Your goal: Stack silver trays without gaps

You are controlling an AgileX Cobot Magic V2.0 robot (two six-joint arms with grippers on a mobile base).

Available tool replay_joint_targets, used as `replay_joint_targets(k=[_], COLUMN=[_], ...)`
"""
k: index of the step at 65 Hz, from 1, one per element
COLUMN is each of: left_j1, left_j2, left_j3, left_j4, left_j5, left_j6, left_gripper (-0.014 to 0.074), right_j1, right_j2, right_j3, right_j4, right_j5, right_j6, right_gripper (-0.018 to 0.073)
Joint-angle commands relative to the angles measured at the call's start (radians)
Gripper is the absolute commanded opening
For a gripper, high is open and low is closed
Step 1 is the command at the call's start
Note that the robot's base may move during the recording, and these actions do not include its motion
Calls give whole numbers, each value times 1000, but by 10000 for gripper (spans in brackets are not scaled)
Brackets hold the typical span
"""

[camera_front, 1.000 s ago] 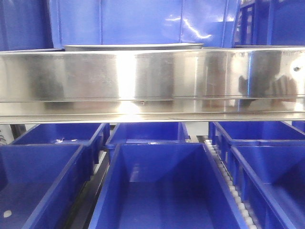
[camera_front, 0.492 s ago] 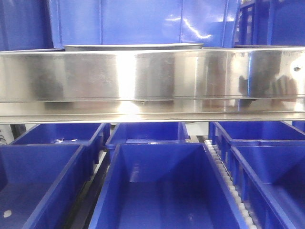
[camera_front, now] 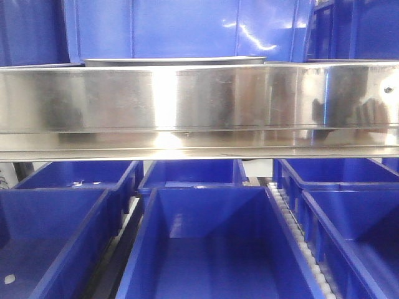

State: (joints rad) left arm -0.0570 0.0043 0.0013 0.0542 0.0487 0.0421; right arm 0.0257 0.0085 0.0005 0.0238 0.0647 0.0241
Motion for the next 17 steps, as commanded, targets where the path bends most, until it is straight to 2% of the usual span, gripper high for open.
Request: replay_joint_targets(k=[1,17], left_j1=[-7,-7], left_j2=[-4,-4], left_j3=[-1,-1], left_j4=[-5,-5], left_j5=[-21,-21], left_j6=[5,5], left_gripper=[10,10], right_j1=[-6,-6], right_j2=[-8,-8], right_j3=[-1,-1], right_j4=[3,3], right_j5=[-21,-21], right_j6=[-8,-8], right_gripper=[-78,-78])
